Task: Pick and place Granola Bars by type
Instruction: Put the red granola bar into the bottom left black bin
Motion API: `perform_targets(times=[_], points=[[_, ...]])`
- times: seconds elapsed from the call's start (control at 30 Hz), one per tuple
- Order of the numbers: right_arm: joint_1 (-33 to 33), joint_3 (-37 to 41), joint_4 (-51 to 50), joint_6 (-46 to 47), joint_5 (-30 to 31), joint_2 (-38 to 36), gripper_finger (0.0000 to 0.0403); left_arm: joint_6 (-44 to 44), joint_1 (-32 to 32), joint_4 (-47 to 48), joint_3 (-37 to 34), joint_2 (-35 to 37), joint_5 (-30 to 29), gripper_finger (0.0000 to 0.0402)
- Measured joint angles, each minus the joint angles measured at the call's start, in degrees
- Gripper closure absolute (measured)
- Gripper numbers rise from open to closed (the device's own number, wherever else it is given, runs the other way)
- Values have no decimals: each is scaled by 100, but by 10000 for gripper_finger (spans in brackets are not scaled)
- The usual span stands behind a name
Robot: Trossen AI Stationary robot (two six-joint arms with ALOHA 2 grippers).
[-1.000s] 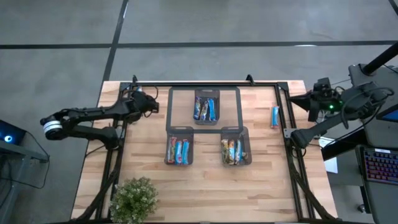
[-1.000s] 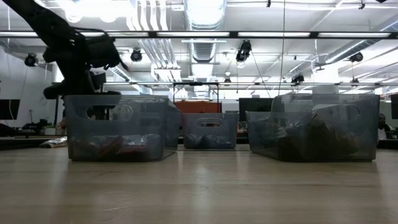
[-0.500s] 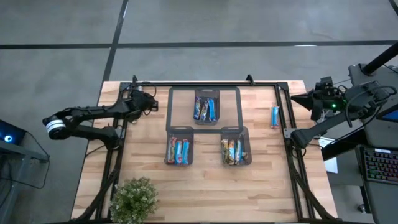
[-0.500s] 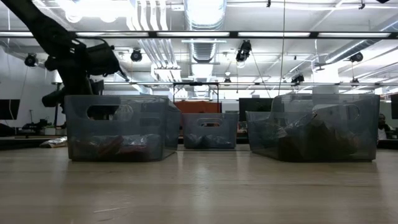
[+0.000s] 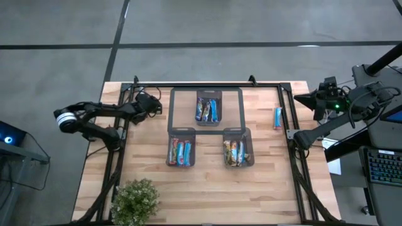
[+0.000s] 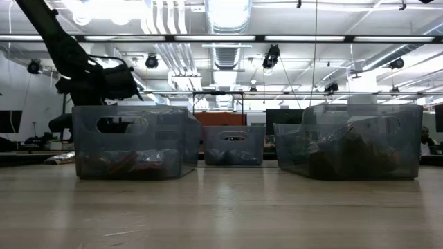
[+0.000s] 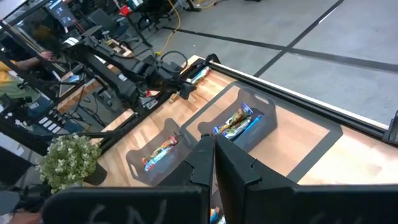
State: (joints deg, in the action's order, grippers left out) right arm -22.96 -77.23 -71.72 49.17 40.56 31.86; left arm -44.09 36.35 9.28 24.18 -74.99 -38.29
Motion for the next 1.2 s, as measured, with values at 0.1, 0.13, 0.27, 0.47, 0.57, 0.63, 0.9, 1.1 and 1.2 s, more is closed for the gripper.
perform_targets(times=[0.1, 0.13, 0.27, 0.47, 0.57, 0.63, 0.9, 1.1, 1.2], points=[[0, 0, 0, -4, 0, 0, 394, -101, 36, 20, 0, -156, -10, 204], [2, -1, 0, -7, 2, 0, 394, -93, 42, 15, 0, -204, -23, 204], [2, -1, 0, -9, 16, 0, 394, -45, 45, 7, 12, -379, -110, 204], [2, -2, -4, 15, 151, -1, 394, 187, 38, -21, 287, -379, -131, 204], [1, -2, -7, 17, 158, -15, 394, 510, 34, 79, 503, -342, -183, 204], [2, -2, -7, 22, 166, -22, 394, 640, 65, 295, 608, -344, -327, 204], [2, -2, -9, 24, 302, -28, 394, 662, 447, 425, 627, -344, -453, 204], [1, -2, -9, -1, 313, -33, 394, 763, 676, 190, 508, -346, -226, 204], [0, -2, -9, -4, 334, -33, 394, 765, 689, 79, 500, -368, -182, 204]])
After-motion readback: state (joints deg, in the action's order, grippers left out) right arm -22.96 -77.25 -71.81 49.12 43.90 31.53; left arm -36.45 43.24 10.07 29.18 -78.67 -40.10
